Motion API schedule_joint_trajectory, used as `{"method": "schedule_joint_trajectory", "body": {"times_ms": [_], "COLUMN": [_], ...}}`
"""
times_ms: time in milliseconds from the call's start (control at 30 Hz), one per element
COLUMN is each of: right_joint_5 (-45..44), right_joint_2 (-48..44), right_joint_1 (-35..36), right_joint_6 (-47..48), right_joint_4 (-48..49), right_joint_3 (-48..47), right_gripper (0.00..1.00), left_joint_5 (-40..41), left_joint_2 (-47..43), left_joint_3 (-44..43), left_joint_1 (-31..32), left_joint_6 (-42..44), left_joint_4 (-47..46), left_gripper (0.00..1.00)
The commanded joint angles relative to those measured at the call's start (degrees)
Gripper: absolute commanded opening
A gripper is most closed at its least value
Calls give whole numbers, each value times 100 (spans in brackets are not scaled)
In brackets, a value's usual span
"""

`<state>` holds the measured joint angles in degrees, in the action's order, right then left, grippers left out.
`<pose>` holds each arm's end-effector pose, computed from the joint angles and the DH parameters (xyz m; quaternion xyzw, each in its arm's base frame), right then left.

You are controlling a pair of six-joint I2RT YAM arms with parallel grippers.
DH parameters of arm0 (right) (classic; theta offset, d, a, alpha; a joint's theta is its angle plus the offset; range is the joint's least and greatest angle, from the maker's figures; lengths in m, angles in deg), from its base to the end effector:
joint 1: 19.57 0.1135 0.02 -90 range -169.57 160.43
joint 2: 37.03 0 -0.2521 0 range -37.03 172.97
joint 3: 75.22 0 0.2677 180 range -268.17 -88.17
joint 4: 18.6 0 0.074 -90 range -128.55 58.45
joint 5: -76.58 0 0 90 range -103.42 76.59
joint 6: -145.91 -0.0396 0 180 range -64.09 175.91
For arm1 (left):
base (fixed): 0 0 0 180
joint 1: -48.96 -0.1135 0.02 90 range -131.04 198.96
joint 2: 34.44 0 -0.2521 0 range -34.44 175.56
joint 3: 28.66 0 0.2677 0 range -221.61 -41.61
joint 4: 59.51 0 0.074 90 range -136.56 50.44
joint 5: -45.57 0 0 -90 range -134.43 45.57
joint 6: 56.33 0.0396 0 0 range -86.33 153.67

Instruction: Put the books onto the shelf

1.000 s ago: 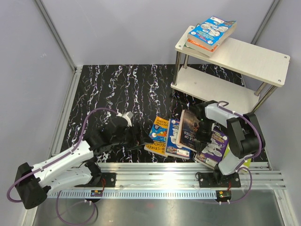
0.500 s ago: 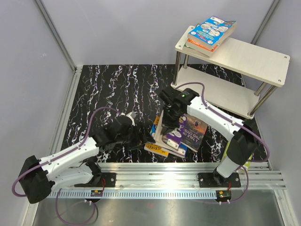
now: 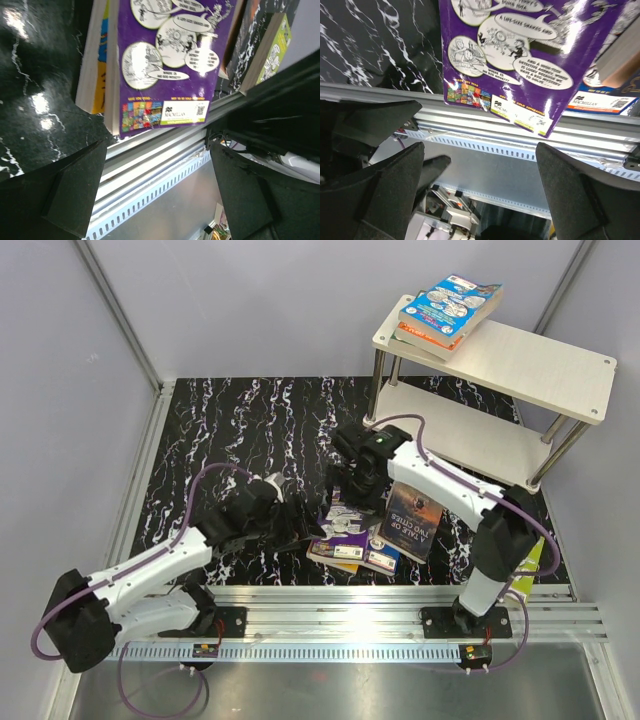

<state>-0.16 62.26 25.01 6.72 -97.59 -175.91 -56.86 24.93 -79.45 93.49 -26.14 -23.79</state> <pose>0.2447 0.2539 0.2589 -0.0272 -0.9872 -0.1568 0.0104 0.1629 -0.1722 0.2118 -0.0801 0.9136 -0.3661 0.1580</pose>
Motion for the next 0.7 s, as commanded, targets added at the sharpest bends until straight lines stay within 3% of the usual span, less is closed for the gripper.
{"method": "schedule_joint_trajectory", "body": {"times_ms": [0, 167, 333, 433, 500, 667], "right_joint_5": [-288, 18, 195, 283, 405, 363], "right_joint_2": [-803, -1613, -1658, -1483, -1343, -1227], "right_joint_1": [-370, -1291, -1469, -1478, -1496, -1636], "right_joint_6": [94, 199, 401, 419, 401, 445], "right_joint_4": [-50, 433, 829, 1163, 1408, 1428], "right_joint_3": [10, 854, 1374, 1593, 1716, 1813], "right_gripper": [100, 100, 100, 100, 100, 100], "left_joint_5": [-85, -41, 64, 704, 1608, 2962], "left_joint_2": [144, 565, 1277, 1480, 1664, 2708], "left_joint_3": [-135, -381, -987, -1741, -2486, -3860], "left_joint_1": [-120, -348, -419, -235, 186, 1344], "left_joint_6": [303, 769, 1242, 1725, 2016, 2649], "left_joint_4": [-193, -141, 191, 796, 1228, 2372], "left_gripper": [91, 92, 90, 90, 90, 91]}}
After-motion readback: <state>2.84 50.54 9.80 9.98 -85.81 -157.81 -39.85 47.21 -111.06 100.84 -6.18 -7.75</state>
